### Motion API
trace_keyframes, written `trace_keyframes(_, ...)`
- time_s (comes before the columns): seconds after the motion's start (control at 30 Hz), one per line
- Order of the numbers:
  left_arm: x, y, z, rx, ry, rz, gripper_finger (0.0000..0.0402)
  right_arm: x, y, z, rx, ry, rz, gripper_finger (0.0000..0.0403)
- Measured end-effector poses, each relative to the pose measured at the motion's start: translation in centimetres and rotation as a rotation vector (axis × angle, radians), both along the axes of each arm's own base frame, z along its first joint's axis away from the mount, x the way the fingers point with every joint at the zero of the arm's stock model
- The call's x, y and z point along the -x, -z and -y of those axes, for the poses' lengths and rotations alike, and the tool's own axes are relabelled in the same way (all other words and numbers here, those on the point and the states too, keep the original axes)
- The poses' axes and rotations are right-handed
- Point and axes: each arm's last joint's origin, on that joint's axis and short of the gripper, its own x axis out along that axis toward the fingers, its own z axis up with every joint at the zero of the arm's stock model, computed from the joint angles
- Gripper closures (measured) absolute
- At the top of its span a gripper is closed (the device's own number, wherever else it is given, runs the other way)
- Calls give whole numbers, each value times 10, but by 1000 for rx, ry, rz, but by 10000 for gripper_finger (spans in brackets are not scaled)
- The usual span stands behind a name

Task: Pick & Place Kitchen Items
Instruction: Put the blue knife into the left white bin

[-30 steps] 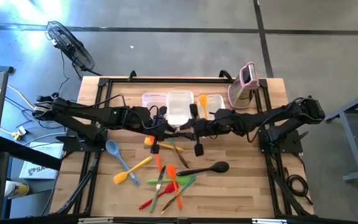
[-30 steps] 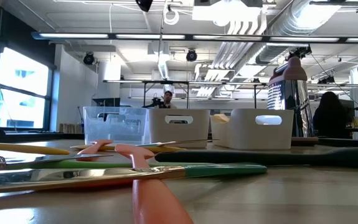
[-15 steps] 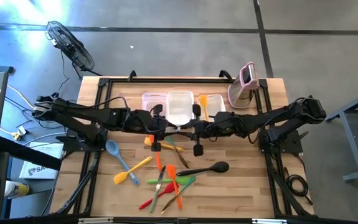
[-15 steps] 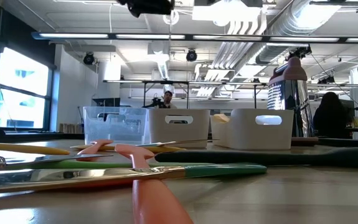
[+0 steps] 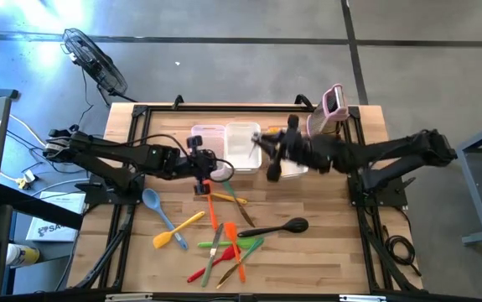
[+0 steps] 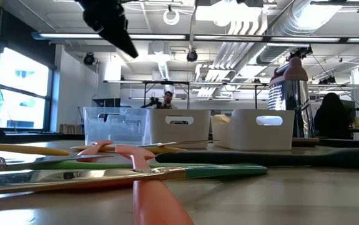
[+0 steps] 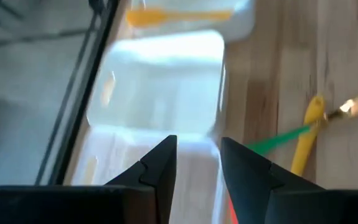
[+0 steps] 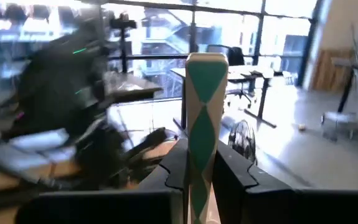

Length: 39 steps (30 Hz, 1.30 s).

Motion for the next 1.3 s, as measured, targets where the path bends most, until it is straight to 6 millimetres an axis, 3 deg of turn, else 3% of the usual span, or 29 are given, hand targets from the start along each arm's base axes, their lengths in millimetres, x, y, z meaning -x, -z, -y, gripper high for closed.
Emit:
trace_keyframes(0.2, 8, 6, -1, 72, -85, -54, 281, -6, 12, 52, -182, 38, 10, 372)
trace_keyframes(0.43, 15, 11, -1, 126, -173, -95, 281, -24, 40, 82, -290, 69, -31, 372)
trace_keyframes(1.07, 16, 11, -1, 154, -203, -89, 281, -52, 107, 112, -419, 134, -208, 372)
trace_keyframes(1.3, 16, 11, -1, 162, -198, -91, 281, -53, 118, 114, -441, 146, -256, 372)
